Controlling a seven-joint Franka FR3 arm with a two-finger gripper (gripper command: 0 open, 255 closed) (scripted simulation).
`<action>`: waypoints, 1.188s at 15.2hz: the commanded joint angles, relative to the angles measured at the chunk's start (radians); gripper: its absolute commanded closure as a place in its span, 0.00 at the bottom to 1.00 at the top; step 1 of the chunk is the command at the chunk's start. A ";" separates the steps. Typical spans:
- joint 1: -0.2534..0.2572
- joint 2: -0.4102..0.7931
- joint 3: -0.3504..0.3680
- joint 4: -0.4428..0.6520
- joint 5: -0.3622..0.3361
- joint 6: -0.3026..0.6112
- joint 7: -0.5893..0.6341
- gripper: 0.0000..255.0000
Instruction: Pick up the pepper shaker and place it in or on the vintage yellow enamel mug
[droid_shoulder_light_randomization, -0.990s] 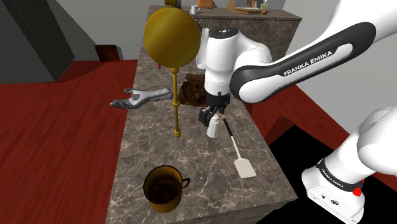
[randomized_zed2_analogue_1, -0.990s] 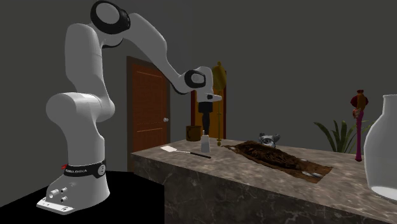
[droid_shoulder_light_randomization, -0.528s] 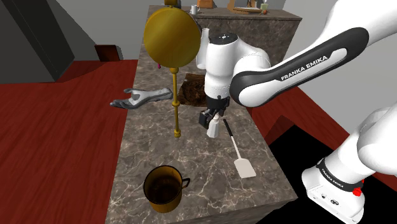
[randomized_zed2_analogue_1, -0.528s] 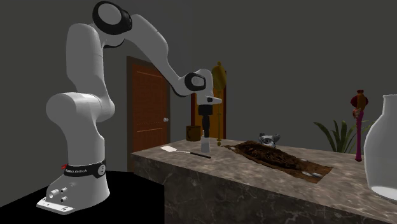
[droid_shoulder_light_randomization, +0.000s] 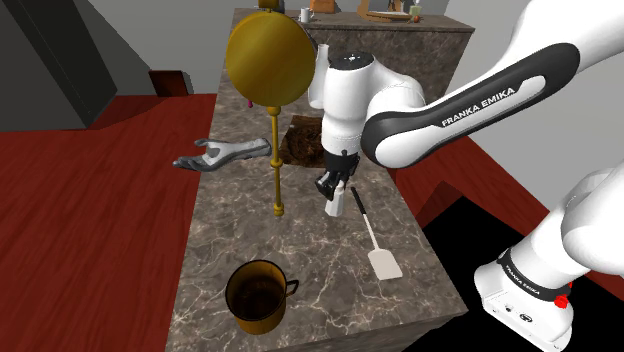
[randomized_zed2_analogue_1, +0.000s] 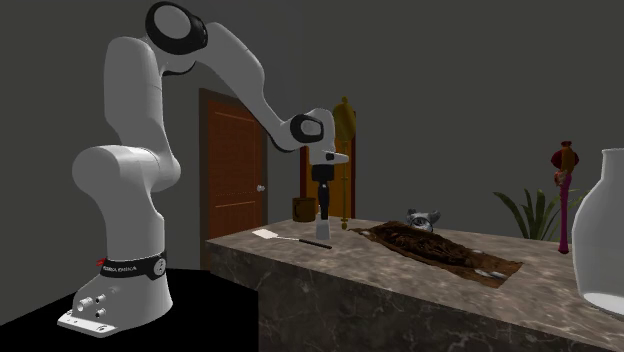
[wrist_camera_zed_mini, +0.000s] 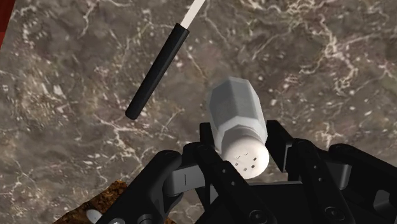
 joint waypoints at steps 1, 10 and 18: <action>0.000 0.000 0.000 0.000 0.000 0.000 0.000 1.00; 0.001 -0.052 -0.003 0.035 0.037 -0.078 -0.032 1.00; 0.002 -0.107 -0.010 0.094 0.072 -0.184 -0.065 1.00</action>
